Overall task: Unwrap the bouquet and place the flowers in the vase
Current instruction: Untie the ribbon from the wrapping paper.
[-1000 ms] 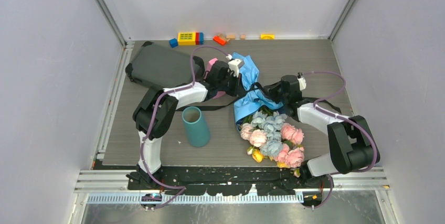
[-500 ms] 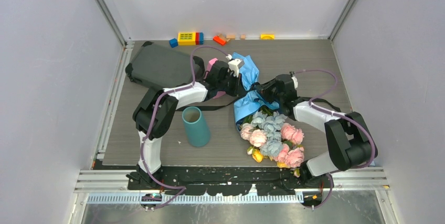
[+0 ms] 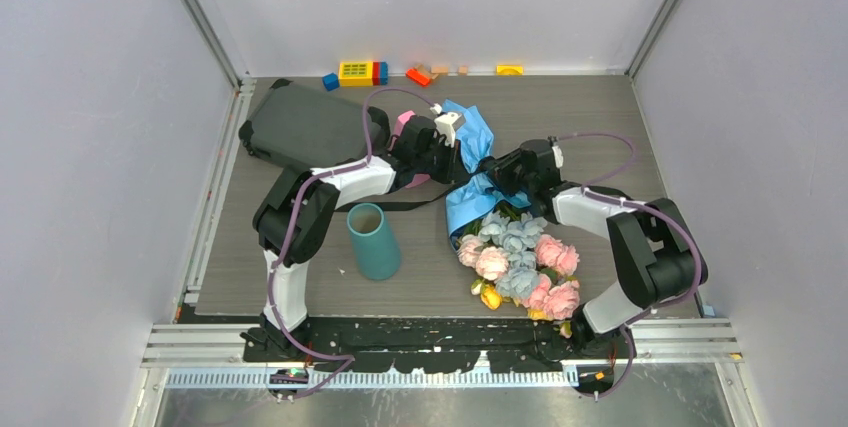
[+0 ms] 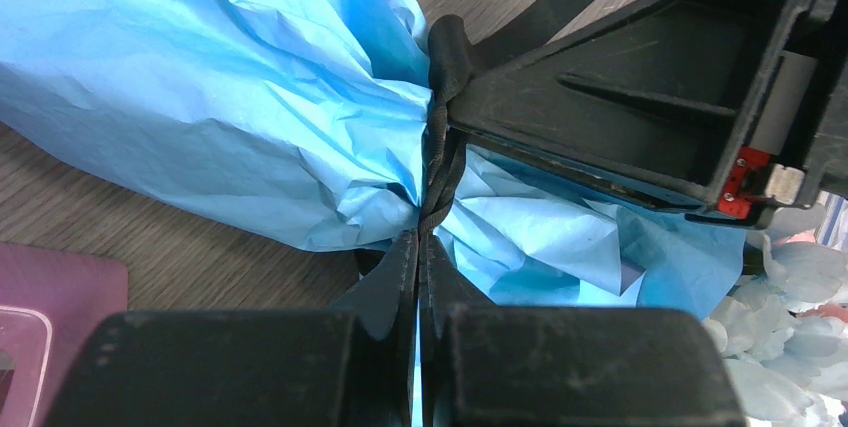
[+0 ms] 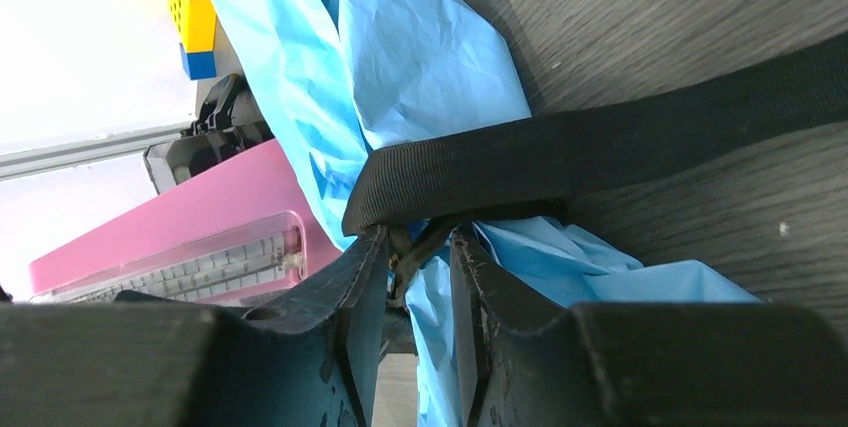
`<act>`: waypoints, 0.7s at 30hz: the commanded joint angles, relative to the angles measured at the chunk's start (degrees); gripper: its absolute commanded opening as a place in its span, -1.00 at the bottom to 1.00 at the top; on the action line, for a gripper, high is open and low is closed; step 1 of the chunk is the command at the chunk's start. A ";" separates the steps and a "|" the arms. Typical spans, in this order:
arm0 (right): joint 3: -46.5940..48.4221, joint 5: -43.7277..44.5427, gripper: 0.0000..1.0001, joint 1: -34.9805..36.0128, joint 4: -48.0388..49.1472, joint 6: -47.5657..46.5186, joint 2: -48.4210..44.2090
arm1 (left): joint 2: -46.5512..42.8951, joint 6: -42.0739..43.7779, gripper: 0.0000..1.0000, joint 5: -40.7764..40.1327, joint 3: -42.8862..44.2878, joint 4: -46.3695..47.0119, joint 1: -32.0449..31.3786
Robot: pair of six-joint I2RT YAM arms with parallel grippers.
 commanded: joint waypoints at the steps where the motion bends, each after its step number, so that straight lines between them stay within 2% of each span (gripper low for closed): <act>1: 2.93 1.36 -0.31 0.09 3.23 0.70 1.73 | -2.40 0.34 -1.00 1.25 1.19 1.89 0.19; 5: 3.52 1.27 -0.35 0.05 3.89 0.91 3.35 | -2.34 0.51 -1.00 1.34 1.33 1.76 0.22; 7: 3.56 1.44 -0.43 0.13 4.05 1.08 3.59 | -2.36 0.59 -1.00 1.34 1.33 1.72 0.27; 9: 3.19 2.26 -0.81 0.10 4.12 1.19 3.25 | -2.47 0.60 -1.00 1.16 1.20 1.63 0.27; 11: 2.52 3.59 -0.98 0.07 3.93 1.24 2.60 | -2.69 0.60 -1.00 0.70 0.92 1.67 0.31; 21: -0.46 13.74 -1.00 0.09 0.85 0.95 -1.57 | -3.66 -0.14 -1.00 -1.19 -0.84 2.32 0.66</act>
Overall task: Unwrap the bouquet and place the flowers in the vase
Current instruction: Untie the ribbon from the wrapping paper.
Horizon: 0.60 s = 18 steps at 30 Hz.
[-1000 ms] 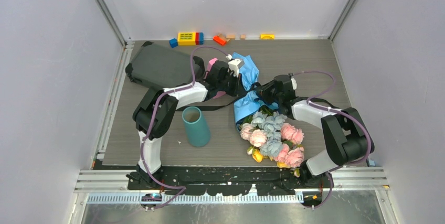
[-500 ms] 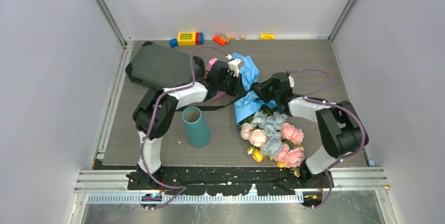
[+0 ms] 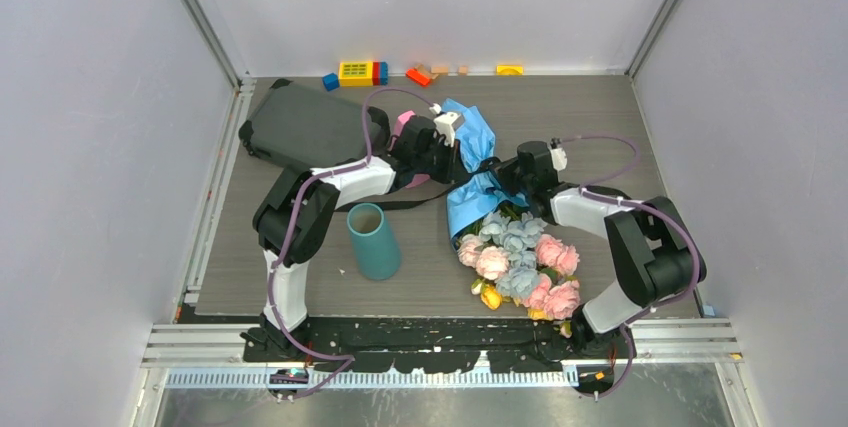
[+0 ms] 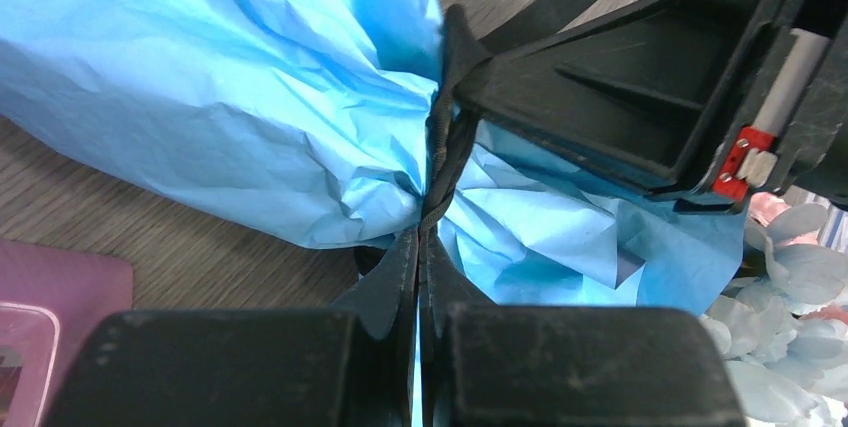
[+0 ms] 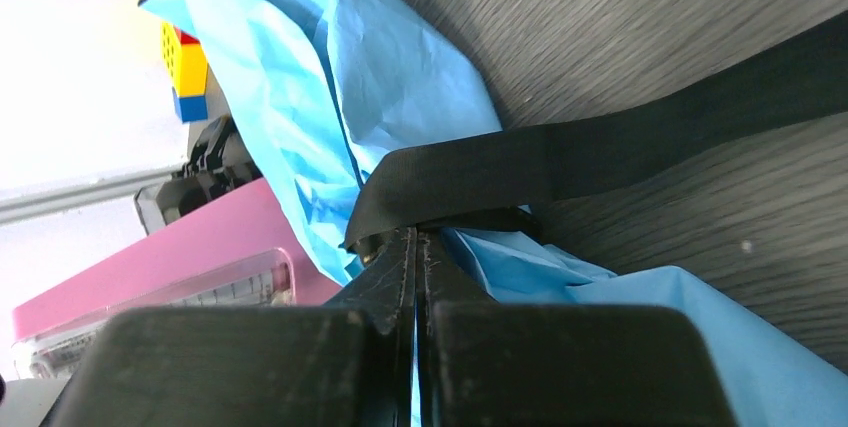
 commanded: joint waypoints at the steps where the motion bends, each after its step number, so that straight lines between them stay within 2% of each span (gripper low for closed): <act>1: -1.01 9.31 -1.00 -0.43 -0.65 -0.15 -3.86 | -3.76 0.01 -1.00 -0.80 -0.93 2.03 0.70; 18: -3.79 15.70 -1.00 -1.40 -4.70 -0.81 -7.19 | -5.45 -0.70 -1.00 -1.69 -3.95 2.14 1.50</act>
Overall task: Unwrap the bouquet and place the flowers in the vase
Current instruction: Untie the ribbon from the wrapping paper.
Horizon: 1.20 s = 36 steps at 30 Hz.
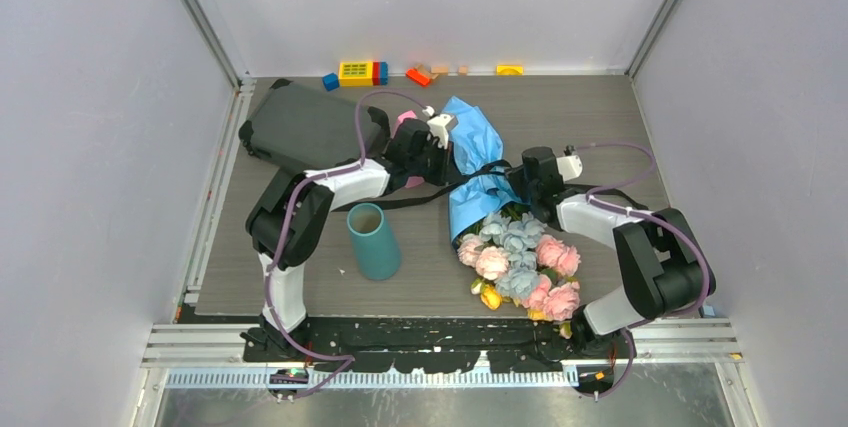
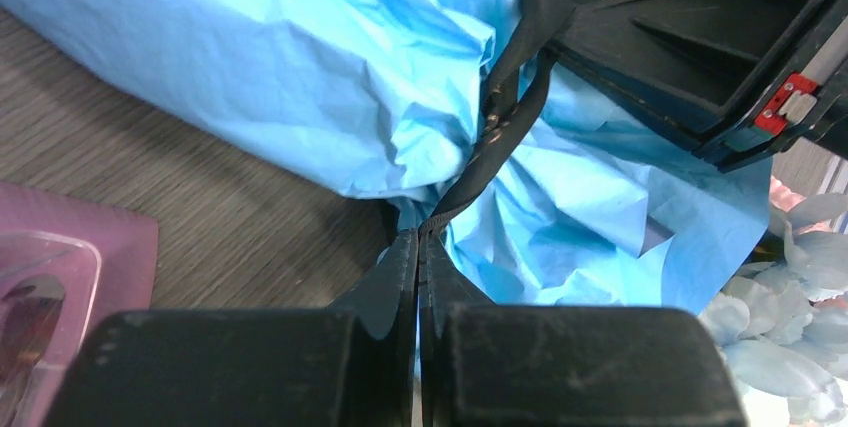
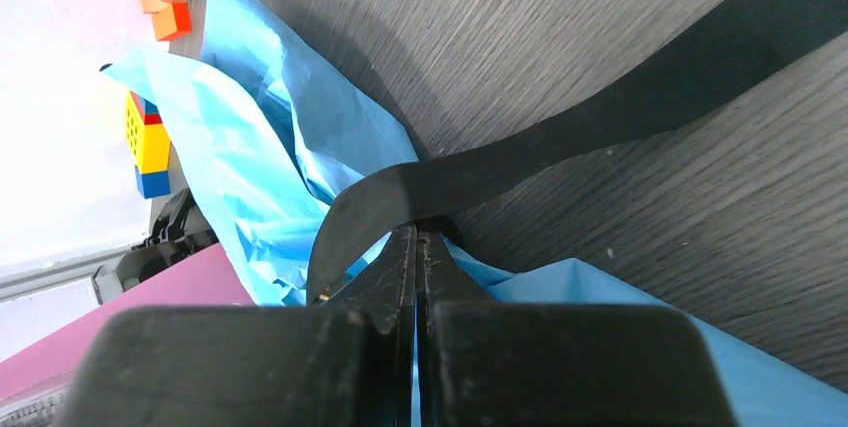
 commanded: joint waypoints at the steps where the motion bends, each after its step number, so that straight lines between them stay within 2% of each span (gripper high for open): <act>1: -0.90 5.67 -1.00 -0.96 -0.90 -0.78 -2.93 | -3.44 -0.39 -1.00 -0.93 -0.97 2.03 0.73; 8: -1.90 5.10 -1.00 -2.05 -0.71 -0.97 -3.30 | -4.06 0.25 -1.00 -1.46 -1.18 1.38 0.67; 13: -1.59 1.40 -0.97 -3.74 0.17 -3.97 -3.97 | -3.86 0.96 -1.00 -0.55 -0.11 0.29 0.66; 15: -1.11 0.66 -0.83 -4.17 -0.90 -5.61 -4.89 | -4.06 1.37 -1.00 -0.47 0.01 -0.07 0.66; 18: -0.79 0.93 -0.49 -4.30 -3.68 -8.31 -7.86 | -4.51 1.99 -1.00 -0.40 0.04 -0.72 0.67; 21: -0.53 1.56 -0.30 -4.41 -6.19 -12.73 -10.88 | -4.86 2.64 -0.98 0.03 0.19 -1.63 0.66; 25: -0.03 -0.14 -0.10 -5.56 -9.68 -18.64 -15.31 | -5.87 2.95 -0.72 0.96 0.39 -2.55 0.66; 30: 1.89 -8.46 0.07 -7.32 -11.96 -26.98 -17.90 | -8.51 3.58 -0.36 1.39 0.39 -3.80 0.69; 33: 4.38 -11.70 0.09 -7.33 -15.72 -27.74 -18.26 | -9.74 3.99 -0.19 1.76 0.43 -4.14 0.62; 36: 6.23 -17.04 0.09 -7.33 -16.44 -24.06 -17.59 | -9.80 4.08 -0.06 2.52 1.30 -4.15 0.58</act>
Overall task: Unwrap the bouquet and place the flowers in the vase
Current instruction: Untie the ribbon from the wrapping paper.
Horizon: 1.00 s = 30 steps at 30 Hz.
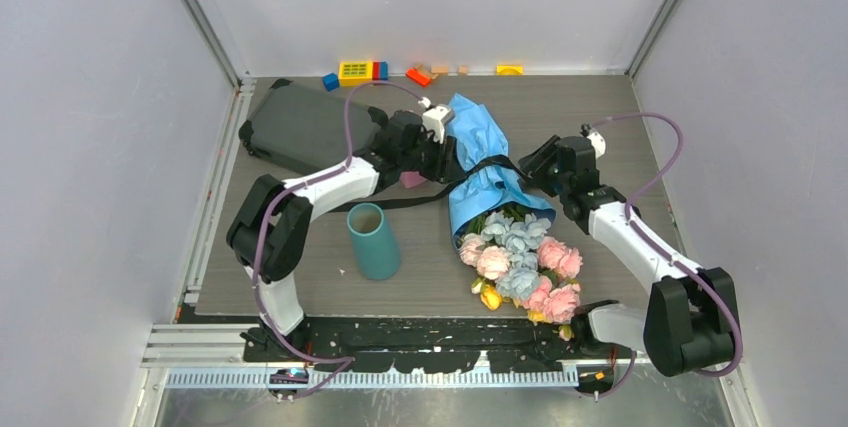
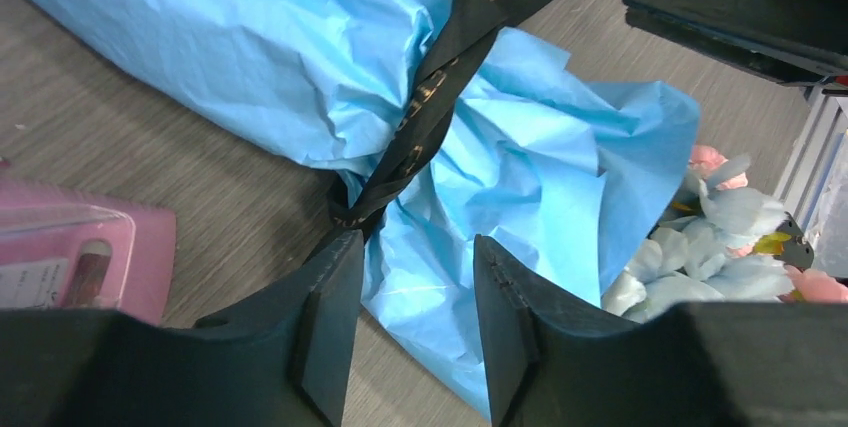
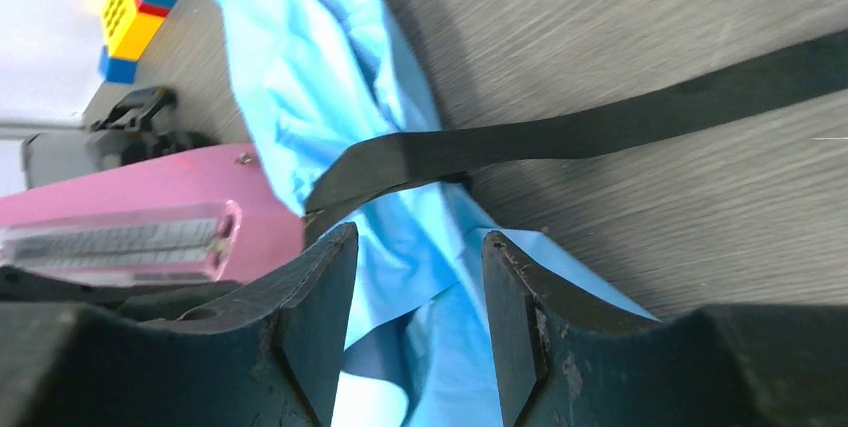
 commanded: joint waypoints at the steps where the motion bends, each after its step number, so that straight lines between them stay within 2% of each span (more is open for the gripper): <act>1: 4.53 -9.12 0.09 0.03 -1.40 0.79 -0.56 | -2.69 1.10 -0.03 1.89 2.84 0.25 0.20; 6: 3.68 -11.95 0.02 1.20 2.63 8.77 2.05 | -0.15 3.32 0.05 2.34 6.32 -1.25 -0.92; 12: 4.61 -11.87 -0.13 2.23 5.55 12.78 6.73 | 3.72 8.00 0.07 -1.12 11.58 -7.62 -2.65; 30: 7.53 -13.81 -0.09 2.23 9.68 14.79 15.48 | 9.26 11.77 0.04 -3.48 17.00 -12.82 -3.50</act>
